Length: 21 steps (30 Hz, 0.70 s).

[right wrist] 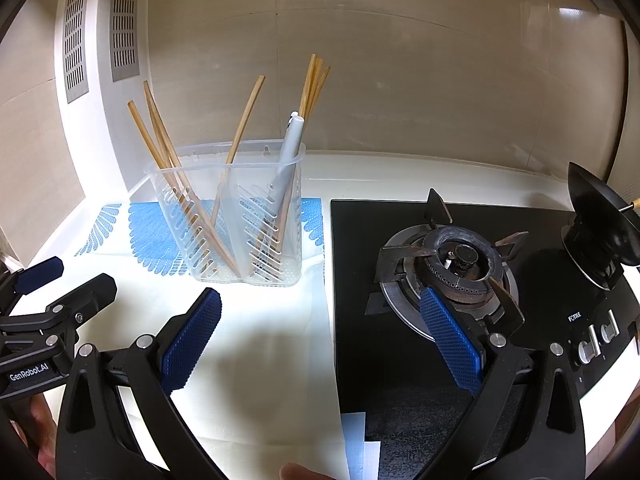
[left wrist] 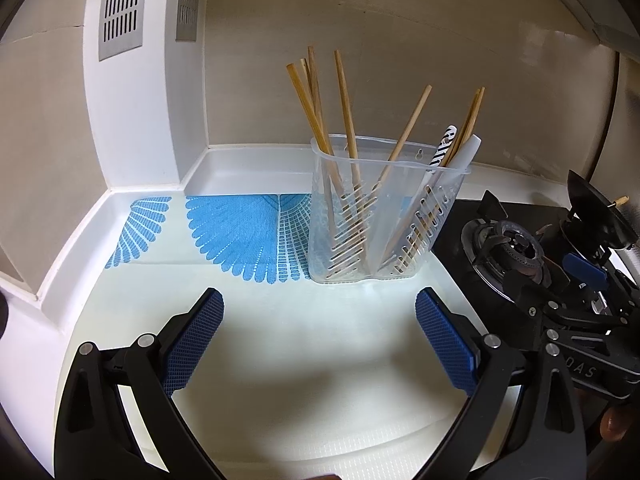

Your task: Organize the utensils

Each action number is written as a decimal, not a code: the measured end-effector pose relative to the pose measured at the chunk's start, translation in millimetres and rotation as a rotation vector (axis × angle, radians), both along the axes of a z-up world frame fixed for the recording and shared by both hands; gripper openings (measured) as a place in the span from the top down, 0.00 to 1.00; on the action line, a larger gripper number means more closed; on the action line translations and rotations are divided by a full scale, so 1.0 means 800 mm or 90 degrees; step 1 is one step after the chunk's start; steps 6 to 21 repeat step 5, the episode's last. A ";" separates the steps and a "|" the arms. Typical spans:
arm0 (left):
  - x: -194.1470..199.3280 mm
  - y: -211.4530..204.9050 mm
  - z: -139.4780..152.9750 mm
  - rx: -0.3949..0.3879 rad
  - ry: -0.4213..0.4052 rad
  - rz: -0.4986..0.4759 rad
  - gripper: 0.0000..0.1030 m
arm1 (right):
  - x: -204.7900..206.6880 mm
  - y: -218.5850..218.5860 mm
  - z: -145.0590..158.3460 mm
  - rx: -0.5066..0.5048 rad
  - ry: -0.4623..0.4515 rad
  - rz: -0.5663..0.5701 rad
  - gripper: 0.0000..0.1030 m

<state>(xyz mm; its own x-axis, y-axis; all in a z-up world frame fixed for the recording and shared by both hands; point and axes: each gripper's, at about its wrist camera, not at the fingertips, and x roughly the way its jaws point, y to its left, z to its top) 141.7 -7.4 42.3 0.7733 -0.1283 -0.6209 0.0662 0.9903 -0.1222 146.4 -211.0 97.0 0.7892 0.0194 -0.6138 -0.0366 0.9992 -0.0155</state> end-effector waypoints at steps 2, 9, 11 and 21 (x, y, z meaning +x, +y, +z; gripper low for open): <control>0.000 0.000 -0.001 -0.003 0.003 0.000 0.09 | 0.000 0.000 0.000 -0.001 0.000 0.000 0.05; 0.002 0.001 -0.002 -0.004 0.008 0.002 0.09 | 0.000 0.000 0.000 -0.001 0.000 0.000 0.05; 0.002 0.001 -0.002 -0.004 0.008 0.002 0.09 | 0.000 0.000 0.000 -0.001 0.000 0.000 0.05; 0.002 0.001 -0.002 -0.004 0.008 0.002 0.09 | 0.000 0.000 0.000 -0.001 0.000 0.000 0.05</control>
